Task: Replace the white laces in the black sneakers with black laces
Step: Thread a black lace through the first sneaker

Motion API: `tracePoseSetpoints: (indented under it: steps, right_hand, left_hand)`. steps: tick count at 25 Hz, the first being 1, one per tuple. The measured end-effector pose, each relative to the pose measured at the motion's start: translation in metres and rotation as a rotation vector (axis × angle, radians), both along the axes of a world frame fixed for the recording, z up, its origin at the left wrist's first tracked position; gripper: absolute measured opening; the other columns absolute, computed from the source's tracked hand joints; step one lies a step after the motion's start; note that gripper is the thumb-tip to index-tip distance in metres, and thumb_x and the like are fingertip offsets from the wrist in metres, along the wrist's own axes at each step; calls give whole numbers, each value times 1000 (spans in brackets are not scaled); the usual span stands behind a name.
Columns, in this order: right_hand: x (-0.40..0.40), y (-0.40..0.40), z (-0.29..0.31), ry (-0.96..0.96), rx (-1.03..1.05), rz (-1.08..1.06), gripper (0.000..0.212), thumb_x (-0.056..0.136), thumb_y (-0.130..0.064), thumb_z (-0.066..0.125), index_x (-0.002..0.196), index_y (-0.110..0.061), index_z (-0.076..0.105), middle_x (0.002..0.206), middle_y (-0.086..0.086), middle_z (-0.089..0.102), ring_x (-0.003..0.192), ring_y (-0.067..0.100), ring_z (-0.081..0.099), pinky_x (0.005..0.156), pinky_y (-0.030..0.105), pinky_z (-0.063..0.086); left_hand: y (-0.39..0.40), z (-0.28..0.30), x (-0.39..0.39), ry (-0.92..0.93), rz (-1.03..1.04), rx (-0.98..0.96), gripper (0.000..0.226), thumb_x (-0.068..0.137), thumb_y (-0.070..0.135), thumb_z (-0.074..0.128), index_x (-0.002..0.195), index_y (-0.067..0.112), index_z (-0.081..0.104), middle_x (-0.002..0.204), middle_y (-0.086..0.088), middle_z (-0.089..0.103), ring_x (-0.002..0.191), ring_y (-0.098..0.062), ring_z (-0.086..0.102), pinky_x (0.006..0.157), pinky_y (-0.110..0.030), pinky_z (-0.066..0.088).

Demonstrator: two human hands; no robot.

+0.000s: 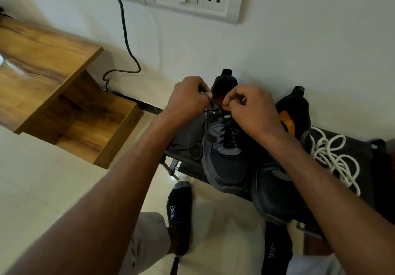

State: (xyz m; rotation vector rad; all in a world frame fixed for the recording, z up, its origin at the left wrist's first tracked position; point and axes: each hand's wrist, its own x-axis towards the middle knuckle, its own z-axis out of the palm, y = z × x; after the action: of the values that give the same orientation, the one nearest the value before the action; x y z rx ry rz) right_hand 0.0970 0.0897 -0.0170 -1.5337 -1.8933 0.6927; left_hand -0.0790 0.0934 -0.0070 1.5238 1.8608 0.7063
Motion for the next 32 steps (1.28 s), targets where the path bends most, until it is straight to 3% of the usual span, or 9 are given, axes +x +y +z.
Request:
tracePoseSetpoints:
  steps: [5,9,12,16,20,23,27,30,32]
  right_hand:
    - [-14,-19,-3,-391,-29,222,22,103,-40,56,116,-38,73,93,-6,71,79,16,67,70,33,57]
    - [-17,-20,0,-458,-54,182,44,101,-58,57,74,-24,66,61,-6,57,57,14,57,53,26,38]
    - [-14,-20,5,-383,-12,52,34,91,-54,74,75,-24,71,65,-5,64,60,14,62,54,26,47]
    - [-3,-19,3,-99,-75,-69,15,84,-36,86,79,-27,76,68,-9,69,66,10,68,62,31,59]
    - [4,-13,14,441,-414,-179,14,82,-11,81,79,-20,70,80,1,77,75,17,74,73,34,58]
    - [8,-11,38,829,-769,-141,7,94,-19,66,87,-19,65,72,-2,67,63,13,66,70,32,47]
    - [25,-10,61,826,-313,-173,3,98,-17,65,98,-14,63,66,1,55,46,12,40,46,24,37]
    - [50,-5,63,913,-217,-214,3,97,-13,67,100,-14,68,75,5,64,48,12,38,43,23,29]
    - [66,-2,55,1015,-346,-258,4,98,-17,70,100,-14,69,83,5,72,50,10,41,43,22,30]
  left_hand:
    - [-1,0,-7,303,-22,149,16,93,10,56,99,17,69,91,2,67,82,-23,64,69,-36,53]
    - [-3,-7,-11,423,-51,-3,17,96,29,61,103,15,69,97,-7,67,85,-31,65,80,-44,57]
    - [-2,-6,-9,343,-61,22,20,96,36,66,102,17,73,100,-6,71,90,-27,67,80,-39,57]
    - [-3,11,6,-5,-7,164,17,98,31,66,100,17,74,91,3,73,85,-10,68,71,-26,54]
    - [-6,15,20,28,-53,255,12,97,27,65,99,19,74,91,6,73,89,-12,67,83,-36,57]
    - [-10,25,27,-255,-76,189,19,103,28,61,107,12,72,94,-2,77,89,-18,73,88,-40,60]
    - [-18,43,39,-595,-269,31,45,108,45,48,118,6,69,98,-22,74,87,-37,73,81,-50,58]
    - [-17,46,38,-507,-177,-6,57,102,56,55,84,4,71,76,-17,71,72,-29,71,80,-41,60]
    - [-13,34,26,-50,-72,-90,52,92,51,71,69,5,65,64,-7,67,66,-23,68,68,-30,57]
